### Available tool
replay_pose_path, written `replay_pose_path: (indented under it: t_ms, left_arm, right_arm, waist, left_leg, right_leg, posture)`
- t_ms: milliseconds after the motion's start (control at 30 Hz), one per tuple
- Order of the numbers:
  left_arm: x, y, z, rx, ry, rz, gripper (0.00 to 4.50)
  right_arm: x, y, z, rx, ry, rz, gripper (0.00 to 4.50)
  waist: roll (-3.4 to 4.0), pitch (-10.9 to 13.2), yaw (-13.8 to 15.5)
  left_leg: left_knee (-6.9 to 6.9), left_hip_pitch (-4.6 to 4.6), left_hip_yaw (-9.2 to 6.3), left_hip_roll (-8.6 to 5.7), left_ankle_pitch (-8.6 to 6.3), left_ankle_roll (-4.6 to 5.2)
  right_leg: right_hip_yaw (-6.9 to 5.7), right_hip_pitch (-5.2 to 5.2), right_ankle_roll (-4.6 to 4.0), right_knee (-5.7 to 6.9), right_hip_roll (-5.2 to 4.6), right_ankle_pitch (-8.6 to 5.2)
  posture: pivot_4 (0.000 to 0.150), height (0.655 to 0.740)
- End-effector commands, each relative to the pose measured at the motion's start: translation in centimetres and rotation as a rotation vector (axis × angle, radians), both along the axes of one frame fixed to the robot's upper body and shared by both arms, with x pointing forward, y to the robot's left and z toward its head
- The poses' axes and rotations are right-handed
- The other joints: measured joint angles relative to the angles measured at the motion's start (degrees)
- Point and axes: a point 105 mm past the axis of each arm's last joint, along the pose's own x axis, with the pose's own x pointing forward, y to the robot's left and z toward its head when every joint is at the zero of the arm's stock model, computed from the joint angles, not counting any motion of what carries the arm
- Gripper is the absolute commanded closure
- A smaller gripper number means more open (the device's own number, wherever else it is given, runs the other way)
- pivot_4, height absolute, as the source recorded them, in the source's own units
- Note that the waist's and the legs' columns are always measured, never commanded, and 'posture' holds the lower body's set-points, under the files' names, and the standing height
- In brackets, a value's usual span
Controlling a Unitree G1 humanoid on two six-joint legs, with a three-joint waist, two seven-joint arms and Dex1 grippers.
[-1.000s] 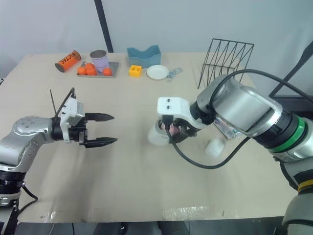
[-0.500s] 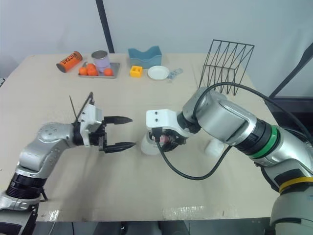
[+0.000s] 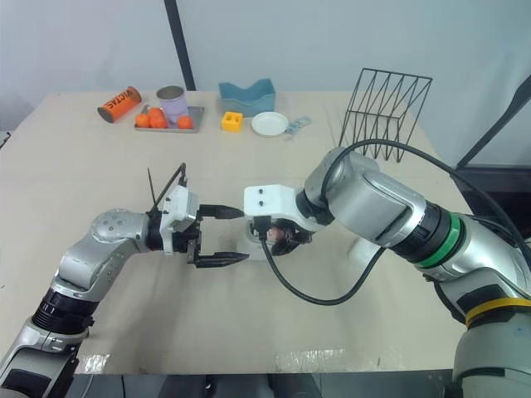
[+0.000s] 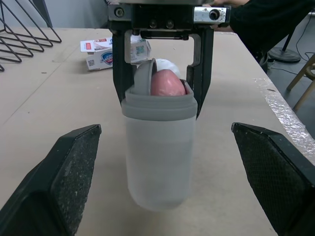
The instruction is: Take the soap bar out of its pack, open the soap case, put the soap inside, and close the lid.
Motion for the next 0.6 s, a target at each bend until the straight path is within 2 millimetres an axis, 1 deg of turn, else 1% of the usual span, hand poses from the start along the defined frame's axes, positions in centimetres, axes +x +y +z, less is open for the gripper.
replay_pose_path:
  t_ms: [33, 233, 400, 500, 533, 600]
  left_arm:
    - [-0.01, -0.49, 0.60, 0.004, -0.037, -0.029, 0.00]
    - [0.36, -1.06, 0.31, 0.032, -0.042, -0.039, 0.00]
    - [0.26, -1.23, 0.24, 0.030, -0.031, -0.051, 0.00]
    - [0.25, -1.34, 0.34, 0.025, -0.024, -0.053, 0.79]
    - [0.22, -1.35, 0.36, 0.027, -0.026, -0.054, 1.14]
    - [0.37, -1.44, 0.43, 0.030, -0.039, -0.044, 1.68]
  right_arm:
    - [-0.04, 0.70, 1.40, 0.023, -0.052, 0.029, 2.52]
    - [-0.09, 1.12, 1.29, 0.026, -0.054, 0.041, 2.52]
    - [0.06, 1.30, 1.29, 0.028, -0.061, 0.041, 2.52]
    - [-0.02, 1.37, 1.31, 0.030, -0.060, 0.044, 2.52]
    - [-0.06, 1.41, 1.32, 0.031, -0.060, 0.045, 2.52]
    - [-0.13, 1.51, 1.35, 0.033, -0.059, 0.049, 2.52]
  waist:
    - [0.00, 0.00, 0.00]
    - [0.00, 0.00, 0.01]
    - [0.00, 0.00, -0.01]
    - [0.00, 0.00, 0.00]
    - [0.00, 0.00, 0.00]
    - [0.00, 0.00, 0.00]
  left_leg:
    - [0.01, 0.00, 0.00, 0.00, 0.00, 0.00]
    - [0.03, 0.00, -0.05, -0.02, 0.01, -0.01]
    - [0.03, 0.01, -0.06, -0.01, 0.01, -0.01]
    - [0.03, 0.01, -0.06, -0.01, 0.01, -0.01]
    - [0.04, 0.01, -0.06, -0.01, 0.02, -0.01]
    - [0.04, 0.01, -0.07, -0.01, 0.02, -0.01]
  right_leg:
    - [0.00, 0.00, 0.00, 0.00, 0.00, 0.00]
    - [-0.07, 0.05, 0.00, 0.01, -0.01, 0.00]
    - [-0.09, 0.05, 0.00, 0.02, -0.01, 0.00]
    - [-0.09, 0.05, 0.00, 0.03, -0.01, 0.00]
    - [-0.10, 0.05, 0.00, 0.03, -0.01, 0.00]
    - [-0.10, 0.06, 0.00, 0.03, -0.01, 0.00]
  posture:
    - [0.150, 0.7400]
    - [0.150, 0.7400]
    - [0.150, 0.7400]
    - [0.150, 0.7400]
    - [0.150, 0.7400]
    - [0.150, 0.7400]
